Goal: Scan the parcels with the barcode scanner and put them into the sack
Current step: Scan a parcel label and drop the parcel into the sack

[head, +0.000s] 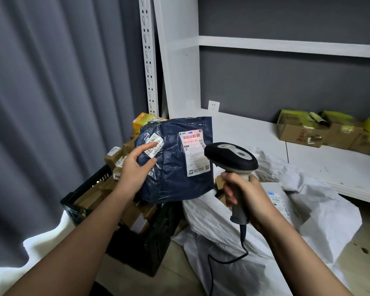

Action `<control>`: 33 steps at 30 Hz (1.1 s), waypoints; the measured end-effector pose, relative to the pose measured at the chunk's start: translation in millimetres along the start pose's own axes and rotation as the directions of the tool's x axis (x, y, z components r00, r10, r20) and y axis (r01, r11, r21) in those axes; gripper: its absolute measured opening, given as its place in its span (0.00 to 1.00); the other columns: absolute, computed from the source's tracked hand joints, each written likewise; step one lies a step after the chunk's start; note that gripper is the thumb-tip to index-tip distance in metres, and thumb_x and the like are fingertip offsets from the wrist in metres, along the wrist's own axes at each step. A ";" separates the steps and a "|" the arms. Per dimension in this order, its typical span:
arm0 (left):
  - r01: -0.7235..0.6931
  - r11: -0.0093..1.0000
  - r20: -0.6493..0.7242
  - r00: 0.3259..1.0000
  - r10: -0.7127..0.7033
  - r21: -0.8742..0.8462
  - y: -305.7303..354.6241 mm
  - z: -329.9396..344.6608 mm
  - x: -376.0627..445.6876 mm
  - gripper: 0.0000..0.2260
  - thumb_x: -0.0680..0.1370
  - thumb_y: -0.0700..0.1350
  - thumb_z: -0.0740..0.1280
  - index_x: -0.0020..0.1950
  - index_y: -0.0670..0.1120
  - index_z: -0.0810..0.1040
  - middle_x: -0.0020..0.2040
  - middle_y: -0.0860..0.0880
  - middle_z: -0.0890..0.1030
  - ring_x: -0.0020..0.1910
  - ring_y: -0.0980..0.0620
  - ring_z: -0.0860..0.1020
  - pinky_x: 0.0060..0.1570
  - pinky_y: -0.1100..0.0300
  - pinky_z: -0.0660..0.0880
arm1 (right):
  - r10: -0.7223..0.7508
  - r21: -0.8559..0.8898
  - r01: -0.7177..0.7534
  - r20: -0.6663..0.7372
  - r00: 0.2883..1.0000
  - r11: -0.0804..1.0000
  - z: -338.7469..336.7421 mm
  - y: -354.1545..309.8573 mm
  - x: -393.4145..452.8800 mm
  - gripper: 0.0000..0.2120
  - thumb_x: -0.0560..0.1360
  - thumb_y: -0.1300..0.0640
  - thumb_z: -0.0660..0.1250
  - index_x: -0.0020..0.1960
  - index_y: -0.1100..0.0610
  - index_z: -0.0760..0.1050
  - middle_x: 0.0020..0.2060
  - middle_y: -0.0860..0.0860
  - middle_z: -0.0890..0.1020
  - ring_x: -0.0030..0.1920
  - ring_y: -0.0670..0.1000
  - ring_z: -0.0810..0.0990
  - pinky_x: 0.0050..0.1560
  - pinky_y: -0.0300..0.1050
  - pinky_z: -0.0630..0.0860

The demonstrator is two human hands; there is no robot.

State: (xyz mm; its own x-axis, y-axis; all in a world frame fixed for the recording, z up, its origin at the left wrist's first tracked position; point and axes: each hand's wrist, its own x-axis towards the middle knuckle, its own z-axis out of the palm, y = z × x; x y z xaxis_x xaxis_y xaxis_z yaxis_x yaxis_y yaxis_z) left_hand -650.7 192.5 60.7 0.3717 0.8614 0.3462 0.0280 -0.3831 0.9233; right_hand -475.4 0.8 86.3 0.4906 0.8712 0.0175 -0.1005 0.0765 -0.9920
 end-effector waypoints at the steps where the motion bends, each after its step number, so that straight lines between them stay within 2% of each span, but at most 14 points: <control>1: 0.002 1.000 0.002 1.000 -0.002 0.000 0.1 -0.1 -0.2 0.18 0.76 0.34 0.68 0.58 0.55 0.78 0.59 0.62 0.76 0.64 0.60 0.72 0.63 0.67 0.68 | 0.002 0.003 -0.002 -0.003 1.000 1.000 0.0 -0.6 -0.3 0.12 0.68 0.55 0.67 0.34 0.59 0.67 0.23 0.53 0.67 0.22 0.49 0.62 0.26 0.41 0.62; 5: 0.000 1.000 0.009 1.000 0.000 -0.002 0.7 0.3 -0.4 0.19 0.76 0.34 0.68 0.56 0.58 0.78 0.58 0.62 0.76 0.64 0.59 0.73 0.66 0.62 0.68 | -0.012 0.013 0.012 -0.010 1.000 1.000 0.8 -3.5 -1.7 0.12 0.68 0.55 0.67 0.32 0.58 0.66 0.21 0.52 0.67 0.22 0.49 0.61 0.28 0.44 0.61; 10: 0.009 1.000 0.005 1.000 -0.009 0.000 0.7 1.5 -1.0 0.19 0.76 0.34 0.68 0.56 0.58 0.78 0.57 0.63 0.76 0.64 0.58 0.73 0.66 0.61 0.68 | -0.012 0.024 0.012 -0.017 1.000 1.000 1.5 -5.3 -4.0 0.14 0.71 0.57 0.68 0.33 0.59 0.65 0.22 0.52 0.67 0.22 0.49 0.62 0.27 0.43 0.62; 14: 0.001 0.999 0.006 1.000 -0.001 0.042 2.4 3.1 -1.1 0.18 0.76 0.34 0.68 0.58 0.55 0.78 0.59 0.59 0.77 0.64 0.59 0.72 0.57 0.77 0.66 | -0.007 -0.006 0.007 -0.041 0.999 1.000 0.4 -6.6 -4.7 0.16 0.74 0.58 0.68 0.32 0.58 0.65 0.20 0.51 0.66 0.23 0.50 0.62 0.27 0.41 0.63; 18: 0.015 1.000 0.012 1.000 -0.015 0.025 3.7 6.1 -2.6 0.17 0.76 0.34 0.68 0.59 0.54 0.78 0.59 0.59 0.77 0.63 0.61 0.72 0.54 0.80 0.66 | -0.006 0.012 0.007 -0.061 0.998 1.000 -4.0 -7.7 -3.9 0.13 0.73 0.56 0.70 0.38 0.58 0.67 0.23 0.52 0.68 0.23 0.49 0.63 0.26 0.41 0.65; 22: 0.071 0.998 -0.014 0.997 -0.071 0.002 4.0 17.5 -5.0 0.17 0.77 0.34 0.67 0.61 0.51 0.78 0.61 0.57 0.75 0.61 0.60 0.72 0.47 0.83 0.67 | -0.011 0.122 0.030 -0.156 0.988 0.992 -19.2 -14.1 -3.0 0.08 0.78 0.61 0.65 0.49 0.58 0.65 0.25 0.54 0.69 0.23 0.49 0.65 0.24 0.39 0.67; 26: 0.153 0.984 -0.041 0.987 -0.157 -0.089 -0.3 35.0 -5.3 0.19 0.77 0.32 0.65 0.63 0.52 0.77 0.63 0.53 0.74 0.57 0.56 0.75 0.42 0.76 0.73 | 0.011 0.123 0.037 -0.375 0.927 0.992 -54.8 -29.0 -4.2 0.10 0.78 0.59 0.64 0.54 0.57 0.63 0.27 0.52 0.73 0.21 0.47 0.69 0.23 0.38 0.66; 28: 0.173 0.980 -0.041 0.983 -0.178 -0.100 -1.5 46.1 -6.2 0.21 0.78 0.32 0.64 0.65 0.53 0.76 0.65 0.51 0.74 0.59 0.54 0.75 0.48 0.69 0.75 | 0.033 0.104 0.018 -0.464 0.885 0.994 -76.2 -34.0 -8.0 0.10 0.78 0.59 0.65 0.51 0.56 0.62 0.30 0.53 0.73 0.21 0.46 0.69 0.24 0.38 0.67; 30: 0.085 0.996 -0.044 0.996 -0.084 0.019 -0.3 61.9 -7.5 0.22 0.78 0.32 0.63 0.68 0.52 0.74 0.69 0.49 0.71 0.67 0.51 0.71 0.63 0.63 0.70 | 0.057 0.130 0.012 -0.511 0.858 0.991 -93.7 -36.3 -13.3 0.10 0.78 0.59 0.65 0.50 0.56 0.63 0.32 0.54 0.73 0.22 0.46 0.69 0.23 0.36 0.67; 31: 0.014 0.995 -0.025 1.000 -0.011 0.095 2.6 73.7 -8.4 0.23 0.78 0.32 0.62 0.69 0.51 0.72 0.71 0.47 0.69 0.70 0.50 0.68 0.66 0.66 0.64 | 0.069 0.150 0.012 -0.522 0.850 0.989 -101.1 -37.2 -16.0 0.10 0.78 0.59 0.65 0.51 0.57 0.63 0.32 0.53 0.72 0.22 0.46 0.69 0.23 0.36 0.67; 33: -0.092 0.976 0.038 0.996 0.087 0.195 8.8 102.5 -9.8 0.24 0.79 0.32 0.60 0.73 0.50 0.68 0.74 0.45 0.63 0.74 0.50 0.62 0.62 0.75 0.56 | 0.082 0.165 0.005 -0.517 0.852 0.986 -109.8 -38.1 -20.6 0.10 0.78 0.58 0.65 0.54 0.58 0.64 0.32 0.53 0.72 0.23 0.46 0.69 0.23 0.36 0.68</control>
State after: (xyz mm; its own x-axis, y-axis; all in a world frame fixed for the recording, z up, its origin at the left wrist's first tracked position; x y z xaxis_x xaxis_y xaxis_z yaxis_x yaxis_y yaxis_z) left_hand -559.0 146.5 48.3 0.4078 0.8117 0.4182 0.1743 -0.5188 0.8369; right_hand -386.7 -73.3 110.0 0.8573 0.4979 -0.1309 -0.2391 0.1598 -0.9578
